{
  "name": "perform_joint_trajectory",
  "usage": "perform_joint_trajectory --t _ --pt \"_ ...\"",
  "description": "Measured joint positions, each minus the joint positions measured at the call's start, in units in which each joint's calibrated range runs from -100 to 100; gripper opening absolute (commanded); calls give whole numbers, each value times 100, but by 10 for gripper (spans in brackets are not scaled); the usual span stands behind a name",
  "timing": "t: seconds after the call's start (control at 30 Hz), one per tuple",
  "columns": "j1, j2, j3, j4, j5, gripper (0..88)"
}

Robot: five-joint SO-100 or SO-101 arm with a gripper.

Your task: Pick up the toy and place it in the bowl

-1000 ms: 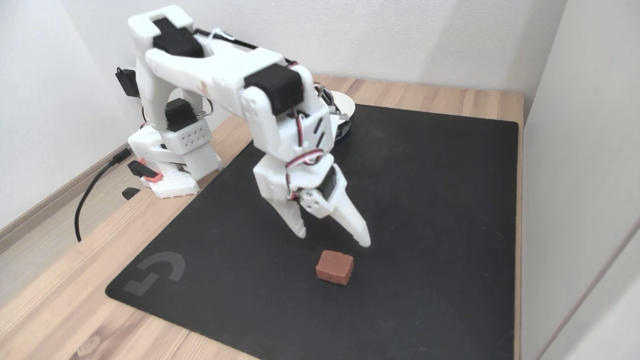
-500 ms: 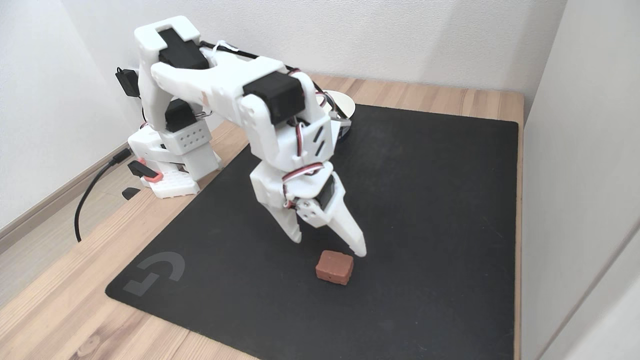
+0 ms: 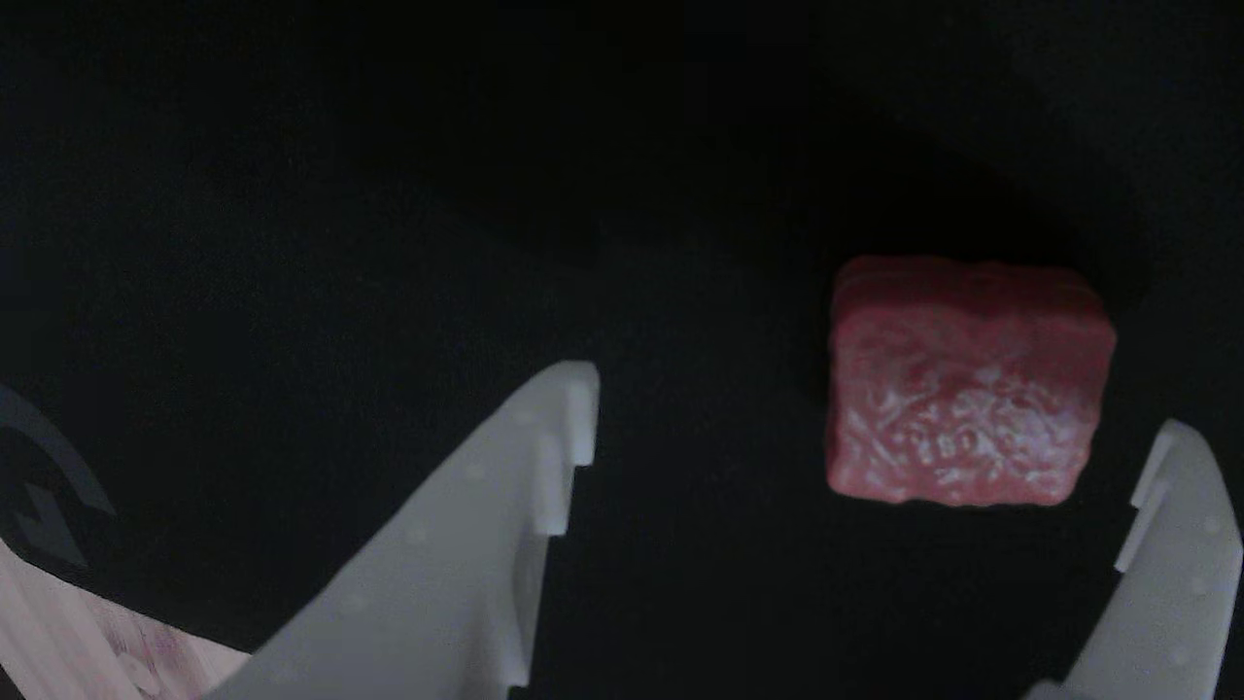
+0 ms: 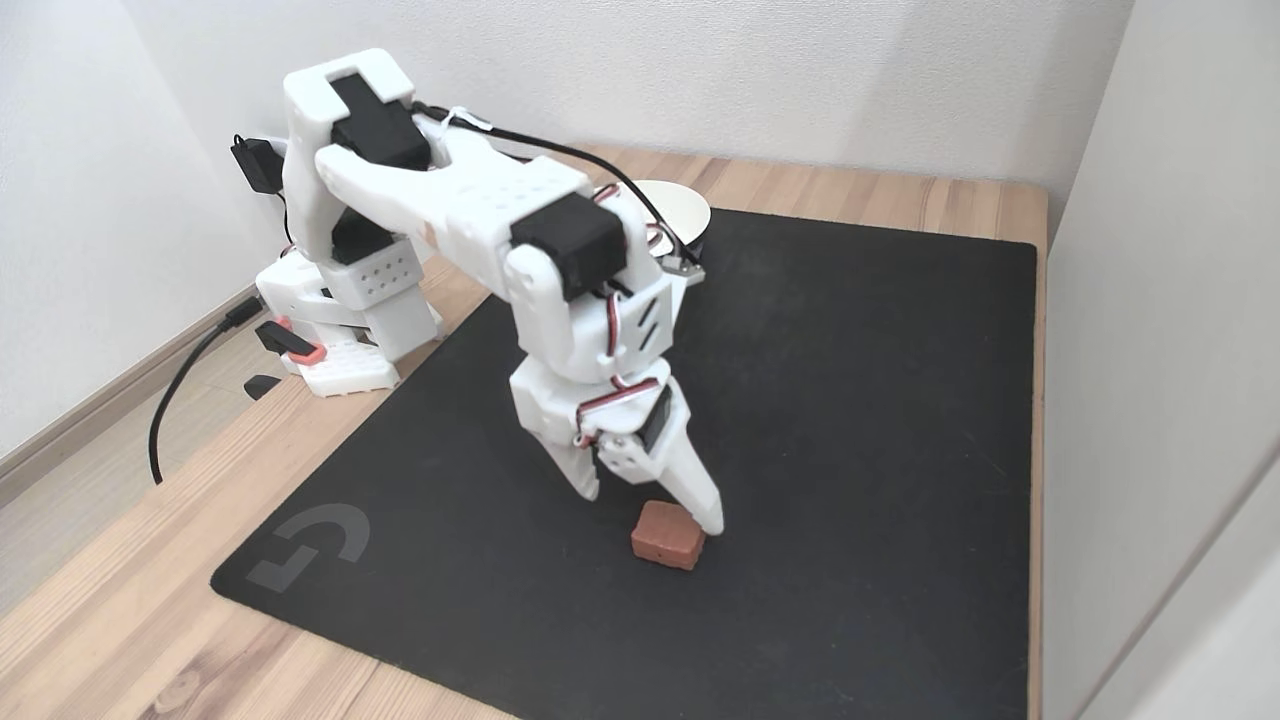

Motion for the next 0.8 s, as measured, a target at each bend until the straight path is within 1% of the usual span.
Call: perform_joint_trajectory --t 0.4,0.8 --pt "-8 924 -945 42 0 391" --pt "-8 1016 -1030 -17 0 390"
